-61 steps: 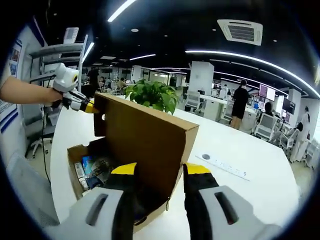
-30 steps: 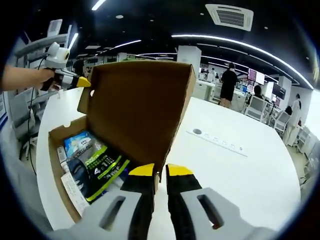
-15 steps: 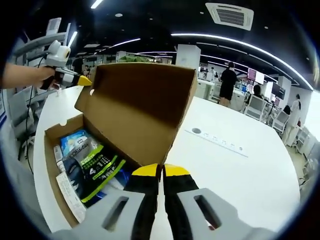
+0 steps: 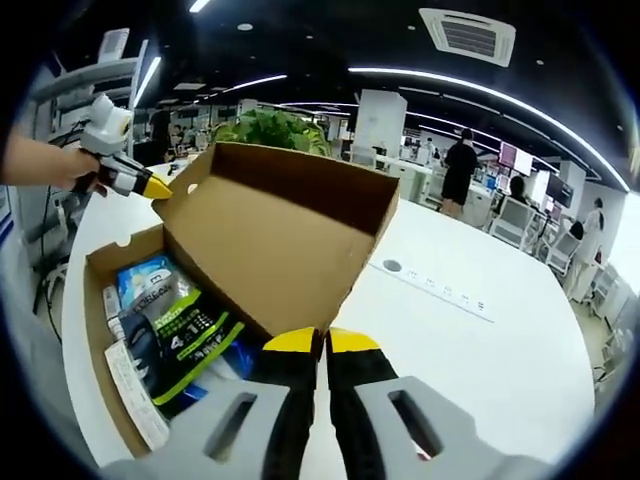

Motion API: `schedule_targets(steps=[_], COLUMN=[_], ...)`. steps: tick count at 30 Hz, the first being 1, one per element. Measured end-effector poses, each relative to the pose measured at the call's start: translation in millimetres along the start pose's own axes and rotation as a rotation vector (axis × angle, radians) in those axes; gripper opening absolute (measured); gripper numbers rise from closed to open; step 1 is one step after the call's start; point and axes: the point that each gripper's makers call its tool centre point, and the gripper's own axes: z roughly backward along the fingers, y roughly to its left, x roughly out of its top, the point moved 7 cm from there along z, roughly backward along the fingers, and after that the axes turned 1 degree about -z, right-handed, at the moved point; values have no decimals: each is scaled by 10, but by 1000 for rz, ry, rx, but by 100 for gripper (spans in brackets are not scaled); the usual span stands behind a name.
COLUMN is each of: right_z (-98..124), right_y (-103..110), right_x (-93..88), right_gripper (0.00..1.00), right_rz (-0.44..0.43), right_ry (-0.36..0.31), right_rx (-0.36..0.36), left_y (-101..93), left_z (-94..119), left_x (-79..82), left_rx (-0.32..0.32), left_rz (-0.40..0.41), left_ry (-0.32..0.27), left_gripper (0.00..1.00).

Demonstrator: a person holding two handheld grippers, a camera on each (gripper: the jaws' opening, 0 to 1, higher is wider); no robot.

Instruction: Operate the shoe box by opening the lid, removing the specified soft item, and placing it in the target area until the item is outside and the box remains undamaged.

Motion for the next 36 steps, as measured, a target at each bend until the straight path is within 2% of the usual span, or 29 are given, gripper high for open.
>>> schedule_targets(steps=[6, 10, 14, 36], right_z=[-34, -60, -84, -221], right_y=[-22, -36, -51, -126], right_x=[3, 14, 13, -15], right_gripper=[1, 1, 2, 4], right_rz=[17, 26, 34, 11], right_ry=[10, 20, 28, 72], right_rx=[9, 11, 15, 38], left_y=[-12, -75, -74, -46], left_z=[7, 13, 14, -102], left_x=[-43, -85, -78, -48], left_rx=[18, 52, 67, 63], left_rz=[20, -9, 15, 11], left_ry=[-10, -8, -24, 4], left_gripper=[0, 0, 0, 0])
